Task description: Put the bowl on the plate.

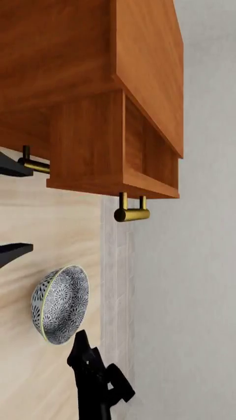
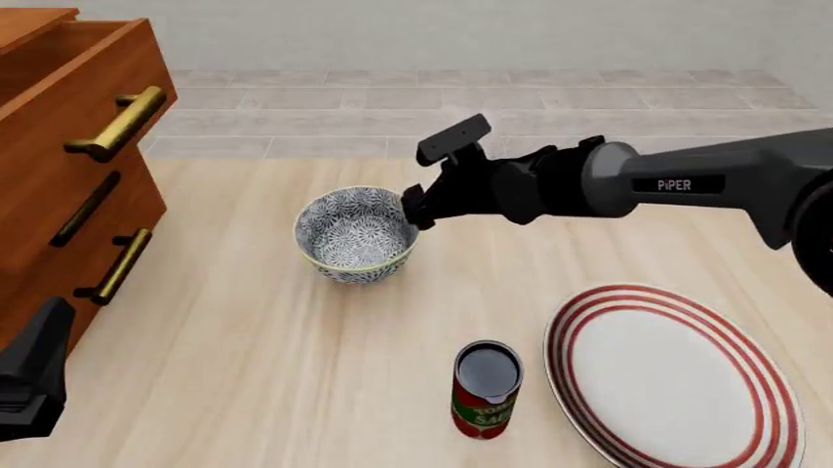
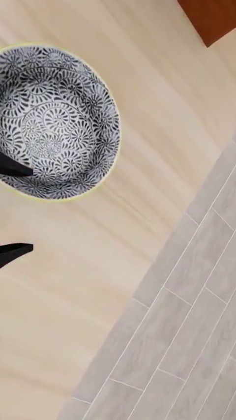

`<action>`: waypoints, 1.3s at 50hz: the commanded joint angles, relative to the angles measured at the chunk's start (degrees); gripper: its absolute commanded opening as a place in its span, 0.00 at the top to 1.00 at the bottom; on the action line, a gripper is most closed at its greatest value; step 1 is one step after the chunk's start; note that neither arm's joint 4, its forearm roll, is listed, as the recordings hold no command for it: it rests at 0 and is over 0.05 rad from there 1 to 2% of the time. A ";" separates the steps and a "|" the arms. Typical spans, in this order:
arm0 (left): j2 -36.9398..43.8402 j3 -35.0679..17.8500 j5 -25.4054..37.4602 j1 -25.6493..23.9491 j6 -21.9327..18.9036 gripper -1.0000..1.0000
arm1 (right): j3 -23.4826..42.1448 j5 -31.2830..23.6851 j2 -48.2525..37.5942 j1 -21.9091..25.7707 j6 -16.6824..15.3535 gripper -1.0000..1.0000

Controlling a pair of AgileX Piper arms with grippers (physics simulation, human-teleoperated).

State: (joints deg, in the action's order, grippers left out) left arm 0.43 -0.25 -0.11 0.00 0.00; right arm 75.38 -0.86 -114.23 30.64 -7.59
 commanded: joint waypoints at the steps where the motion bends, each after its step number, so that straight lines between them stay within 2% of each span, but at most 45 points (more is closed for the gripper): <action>1: 0.00 0.00 0.00 0.00 0.00 0.00 | 1.12 -0.20 -2.20 -0.19 0.33 0.00; 38: 0.00 0.00 0.00 0.00 0.00 0.00 | 4.56 -0.19 -7.76 1.97 1.98 0.00; 62: 0.00 0.00 0.00 0.00 0.00 0.00 | 4.44 0.28 -9.65 2.67 2.61 0.00; 63: 0.00 0.00 0.00 0.00 0.00 0.00 | 4.33 0.45 -9.43 2.58 2.60 1.00; 65: 0.00 0.00 0.00 0.00 0.00 0.00 | 4.19 0.54 -9.19 2.57 2.50 1.00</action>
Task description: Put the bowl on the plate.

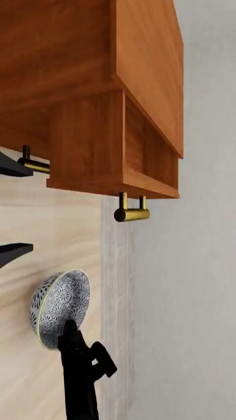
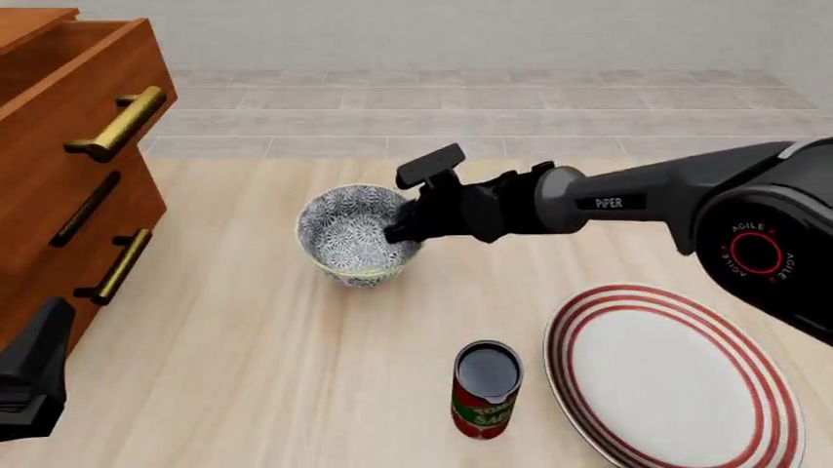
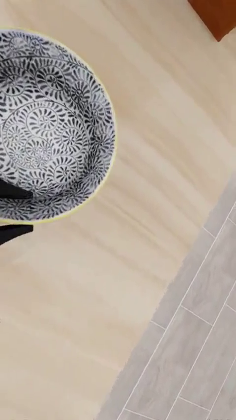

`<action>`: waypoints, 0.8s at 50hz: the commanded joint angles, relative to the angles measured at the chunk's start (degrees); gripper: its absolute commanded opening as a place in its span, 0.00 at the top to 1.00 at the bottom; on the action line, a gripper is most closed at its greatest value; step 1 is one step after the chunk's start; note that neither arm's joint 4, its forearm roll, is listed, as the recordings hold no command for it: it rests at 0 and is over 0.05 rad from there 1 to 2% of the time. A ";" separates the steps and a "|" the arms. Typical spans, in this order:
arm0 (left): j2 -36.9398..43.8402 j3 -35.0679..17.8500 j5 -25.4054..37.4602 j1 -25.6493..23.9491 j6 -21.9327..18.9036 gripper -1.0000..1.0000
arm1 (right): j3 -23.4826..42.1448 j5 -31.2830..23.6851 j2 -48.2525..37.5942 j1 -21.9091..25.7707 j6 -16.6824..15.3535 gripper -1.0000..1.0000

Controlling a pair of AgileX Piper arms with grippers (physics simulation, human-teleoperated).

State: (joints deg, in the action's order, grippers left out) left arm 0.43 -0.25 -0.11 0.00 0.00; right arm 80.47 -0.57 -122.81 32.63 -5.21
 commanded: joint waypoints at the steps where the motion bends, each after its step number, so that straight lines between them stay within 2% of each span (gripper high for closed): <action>1: 0.00 0.00 0.00 0.00 0.00 0.00 | -1.08 0.39 -0.42 0.69 0.12 1.00; 16: 0.00 0.00 0.00 0.00 0.00 0.00 | -1.71 0.81 0.75 0.48 0.10 1.00; 40: 0.00 0.00 0.00 0.00 0.00 0.00 | -5.08 2.24 10.97 0.05 1.59 1.00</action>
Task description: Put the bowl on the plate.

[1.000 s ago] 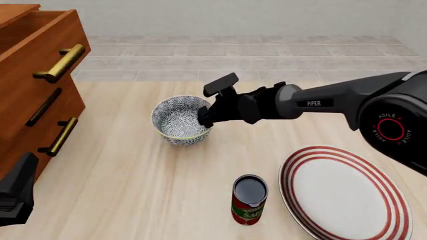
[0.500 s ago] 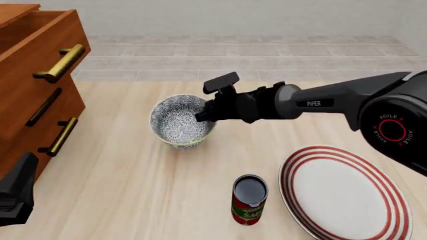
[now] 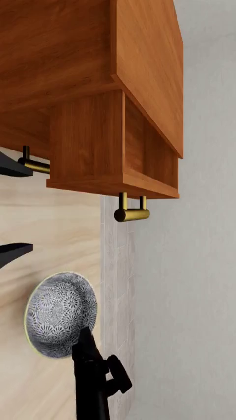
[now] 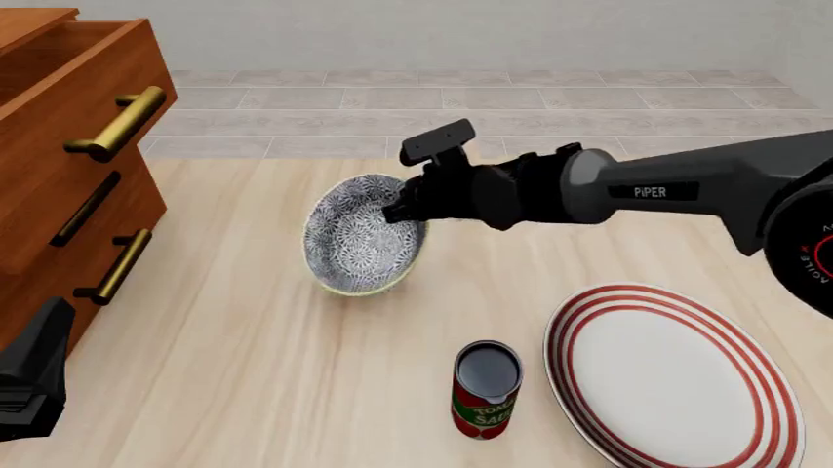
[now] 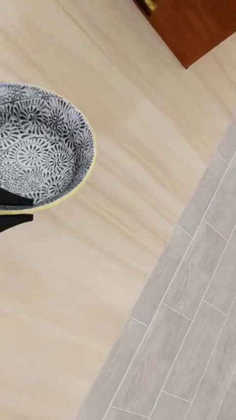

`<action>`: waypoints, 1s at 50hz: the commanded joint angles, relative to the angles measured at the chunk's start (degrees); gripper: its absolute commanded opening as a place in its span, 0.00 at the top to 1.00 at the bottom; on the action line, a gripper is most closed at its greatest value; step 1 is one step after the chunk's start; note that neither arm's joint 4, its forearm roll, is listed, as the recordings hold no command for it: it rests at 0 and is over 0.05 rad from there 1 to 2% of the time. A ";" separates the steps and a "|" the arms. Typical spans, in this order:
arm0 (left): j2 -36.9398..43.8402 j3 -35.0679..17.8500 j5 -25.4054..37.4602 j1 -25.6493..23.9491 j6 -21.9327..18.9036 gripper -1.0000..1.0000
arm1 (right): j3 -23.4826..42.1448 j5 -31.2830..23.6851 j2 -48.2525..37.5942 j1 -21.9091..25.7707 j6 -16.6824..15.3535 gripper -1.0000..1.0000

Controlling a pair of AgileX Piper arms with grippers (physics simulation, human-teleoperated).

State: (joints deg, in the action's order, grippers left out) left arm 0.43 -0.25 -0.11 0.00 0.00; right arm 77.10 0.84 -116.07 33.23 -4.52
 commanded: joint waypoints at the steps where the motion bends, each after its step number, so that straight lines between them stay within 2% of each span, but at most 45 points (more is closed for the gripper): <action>1: 0.00 0.00 0.00 0.00 0.00 0.00 | -1.88 0.68 4.49 -0.48 0.99 1.00; 8: 0.00 0.00 0.00 0.00 0.00 0.00 | -4.16 1.97 7.14 -1.08 2.61 1.00; 13: 0.00 0.00 0.00 0.00 0.00 0.00 | -5.68 2.68 9.16 -1.92 5.02 1.00; 15: 0.00 0.00 0.00 0.00 0.00 0.00 | -7.12 3.40 10.58 -2.10 7.70 1.00; 21: 0.00 0.00 0.00 0.00 0.00 0.00 | -9.04 4.52 12.46 -2.93 9.05 1.00; 23: 0.00 0.00 0.00 0.00 0.00 0.00 | -9.79 4.89 13.33 -3.23 11.31 1.00; 26: 0.00 0.00 0.00 0.00 0.00 0.00 | -10.89 5.19 14.65 -4.21 11.36 1.00; 29: 0.00 0.00 0.00 0.00 0.00 0.00 | -12.71 6.42 15.82 -5.49 13.76 1.00; 31: 0.00 0.00 0.00 0.00 0.00 0.00 | -13.95 7.20 16.57 -6.16 13.97 1.00; 37: 0.00 0.00 0.00 0.00 0.00 0.00 | -17.50 8.68 19.81 -7.42 18.82 1.00; 41: 0.00 0.00 0.00 0.00 0.00 0.00 | -19.95 9.22 22.07 -9.10 18.84 1.00; 42: 0.00 0.00 0.00 0.00 0.00 0.00 | -20.61 9.61 22.53 -9.36 20.17 1.00; 44: 0.00 0.00 0.00 0.00 0.00 0.00 | -21.17 9.78 23.07 -9.49 20.74 1.00; 45: 0.00 0.00 0.00 0.00 0.00 0.00 | -21.51 9.68 23.53 -9.73 20.08 1.00; 50: 0.00 0.00 0.00 0.00 0.00 0.00 | -24.12 10.26 25.88 -11.25 20.89 1.00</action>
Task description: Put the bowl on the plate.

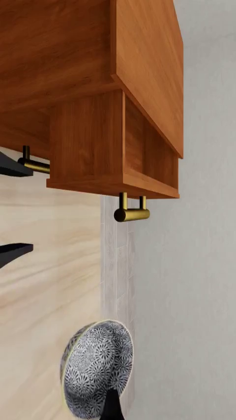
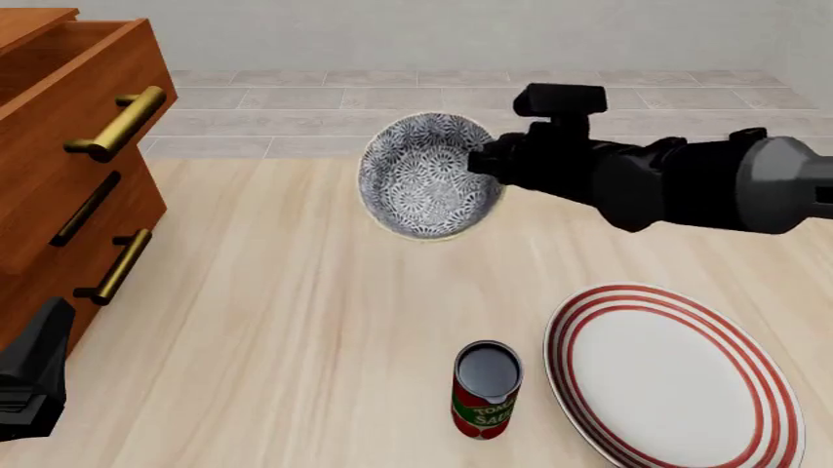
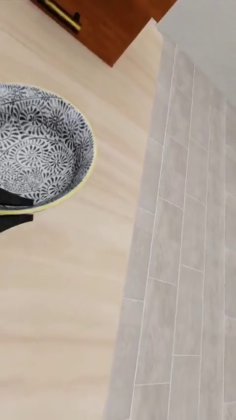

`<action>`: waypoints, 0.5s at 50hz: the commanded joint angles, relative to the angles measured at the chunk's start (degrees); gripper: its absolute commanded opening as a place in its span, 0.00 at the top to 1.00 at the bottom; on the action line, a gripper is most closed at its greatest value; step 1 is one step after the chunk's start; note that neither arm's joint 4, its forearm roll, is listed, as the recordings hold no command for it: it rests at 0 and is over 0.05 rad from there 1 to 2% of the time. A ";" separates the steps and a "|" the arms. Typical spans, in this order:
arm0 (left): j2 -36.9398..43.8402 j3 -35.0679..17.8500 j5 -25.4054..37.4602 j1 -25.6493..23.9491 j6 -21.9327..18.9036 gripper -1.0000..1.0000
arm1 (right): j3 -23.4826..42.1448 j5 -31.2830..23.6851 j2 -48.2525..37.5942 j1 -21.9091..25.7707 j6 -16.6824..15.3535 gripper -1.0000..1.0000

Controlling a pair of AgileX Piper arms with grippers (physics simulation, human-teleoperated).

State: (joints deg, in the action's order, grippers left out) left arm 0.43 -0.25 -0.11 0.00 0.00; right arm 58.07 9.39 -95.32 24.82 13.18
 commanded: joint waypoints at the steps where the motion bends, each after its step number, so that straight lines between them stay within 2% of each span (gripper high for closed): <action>1: 0.00 0.00 0.00 0.00 0.00 0.00 | -5.88 1.83 5.87 -3.38 3.57 1.00; 13: 0.00 0.00 0.00 0.00 0.00 0.00 | -13.76 2.79 13.26 -8.20 4.34 1.00; 25: 0.00 0.00 0.00 0.00 0.00 0.00 | -20.32 0.81 22.04 -12.86 4.06 1.00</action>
State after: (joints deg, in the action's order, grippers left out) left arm 0.43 -0.25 -0.11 0.00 0.00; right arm 42.42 10.95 -79.56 15.26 16.70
